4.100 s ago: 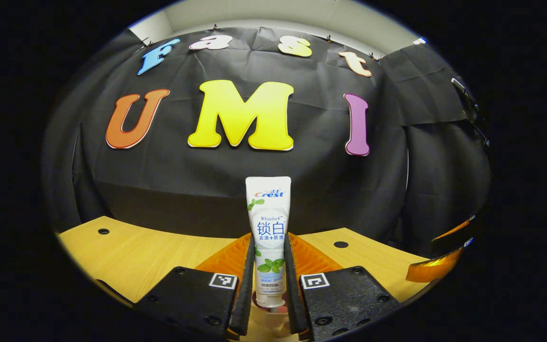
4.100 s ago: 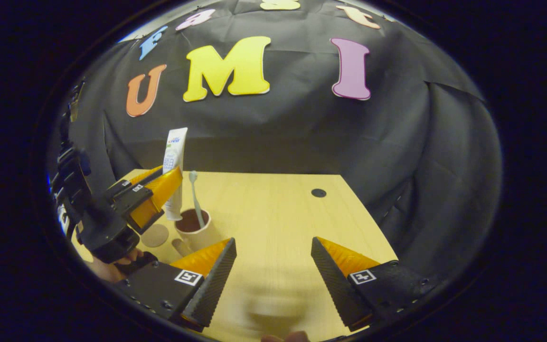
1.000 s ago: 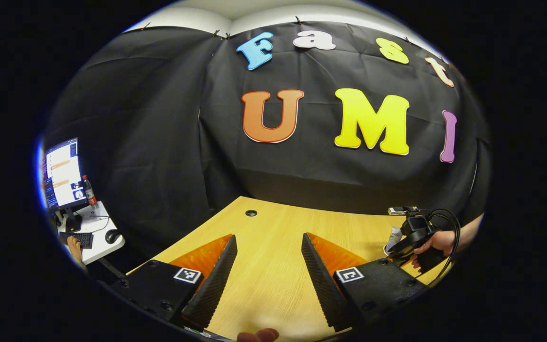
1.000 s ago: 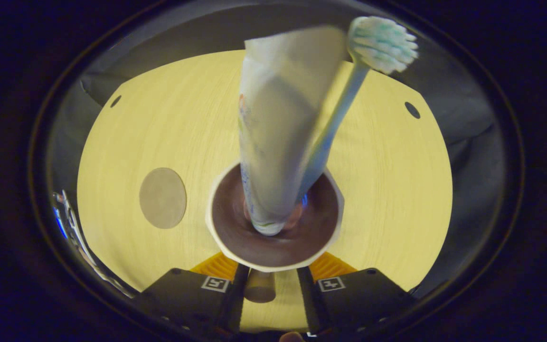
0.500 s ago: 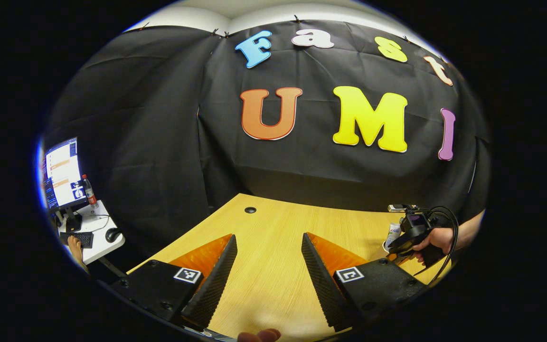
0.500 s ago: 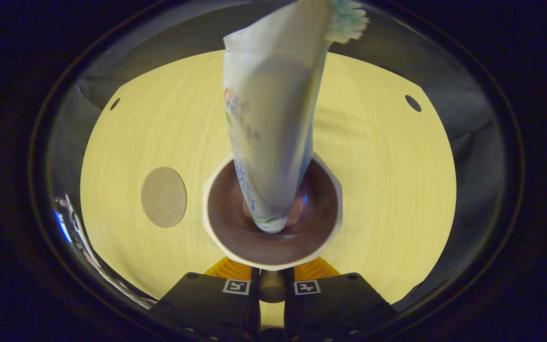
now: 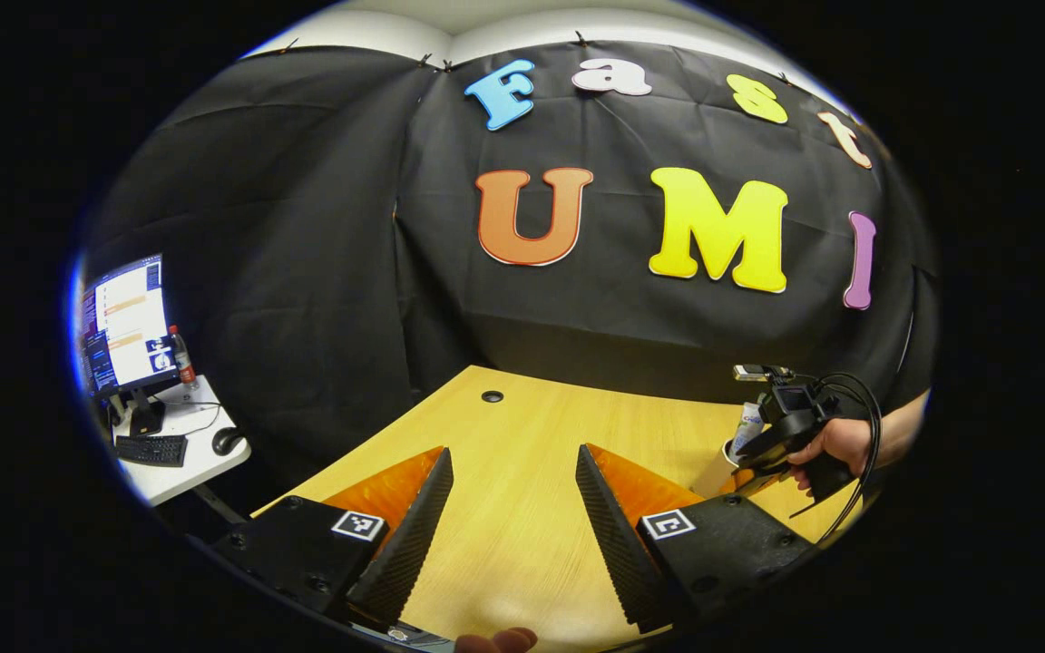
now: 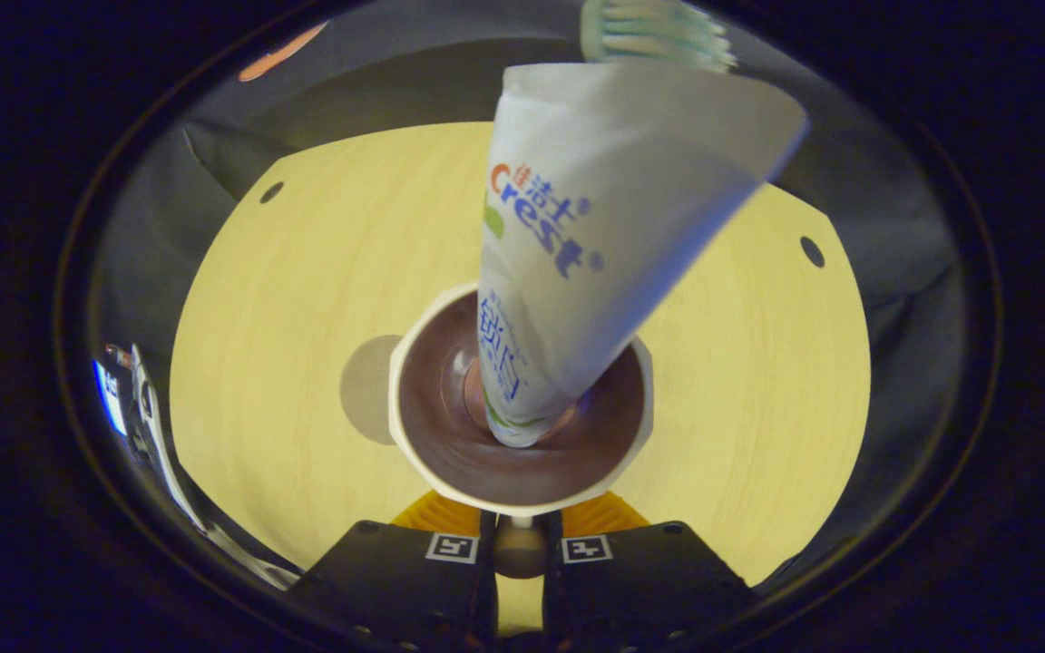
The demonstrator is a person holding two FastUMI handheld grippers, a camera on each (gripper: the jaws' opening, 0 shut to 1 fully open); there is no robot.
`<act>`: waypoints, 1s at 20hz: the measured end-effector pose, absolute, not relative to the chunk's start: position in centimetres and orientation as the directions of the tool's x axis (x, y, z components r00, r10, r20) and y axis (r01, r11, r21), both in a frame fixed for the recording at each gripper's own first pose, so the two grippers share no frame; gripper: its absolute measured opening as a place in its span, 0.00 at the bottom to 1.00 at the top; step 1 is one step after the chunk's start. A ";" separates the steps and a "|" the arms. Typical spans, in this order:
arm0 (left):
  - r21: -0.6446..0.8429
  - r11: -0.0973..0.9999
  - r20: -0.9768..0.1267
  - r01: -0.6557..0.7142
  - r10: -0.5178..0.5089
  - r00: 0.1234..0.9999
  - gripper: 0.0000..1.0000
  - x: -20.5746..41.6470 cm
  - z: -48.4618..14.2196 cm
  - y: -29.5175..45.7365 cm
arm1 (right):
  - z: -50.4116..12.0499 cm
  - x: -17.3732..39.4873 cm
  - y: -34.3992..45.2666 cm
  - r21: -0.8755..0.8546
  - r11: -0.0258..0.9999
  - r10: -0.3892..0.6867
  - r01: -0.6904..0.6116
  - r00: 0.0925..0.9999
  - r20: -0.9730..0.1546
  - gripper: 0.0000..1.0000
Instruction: Put the toothbrush and toothpaste on the desktop into the cup, then pick up the cup and place it on the coaster on the desktop.
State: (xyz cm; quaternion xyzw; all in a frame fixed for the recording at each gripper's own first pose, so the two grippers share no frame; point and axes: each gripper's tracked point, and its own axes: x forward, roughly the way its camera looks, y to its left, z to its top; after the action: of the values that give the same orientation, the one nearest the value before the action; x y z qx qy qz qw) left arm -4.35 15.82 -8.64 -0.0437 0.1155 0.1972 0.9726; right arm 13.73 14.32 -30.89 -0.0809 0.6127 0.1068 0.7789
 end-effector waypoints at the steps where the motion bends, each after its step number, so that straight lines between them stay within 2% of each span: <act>1: -0.040 0.914 -0.241 -0.404 0.384 0.891 0.88 -4.8 -8.6 16.2 | -30.9 13.9 15.4 0.010 0.960 0.076 -0.279 0.227 -0.971 0.18; 10: -0.040 0.865 -0.254 -0.501 0.476 0.842 0.87 -8.6 -8.9 19.3 | -31.9 13.0 22.5 0.018 0.924 0.098 -0.381 0.191 -0.977 0.19; 20: -0.031 0.854 -0.270 -0.519 0.493 0.827 0.87 -9.6 -9.6 20.5 | -34.3 11.7 22.9 -0.013 0.923 0.048 -0.384 0.149 -0.988 0.20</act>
State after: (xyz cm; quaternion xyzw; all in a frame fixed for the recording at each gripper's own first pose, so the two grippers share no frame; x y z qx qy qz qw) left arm -9.59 20.49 -9.56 -0.0515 0.1274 0.2649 0.9544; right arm 11.67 22.85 -34.29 -0.1322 0.6359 0.1448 0.7464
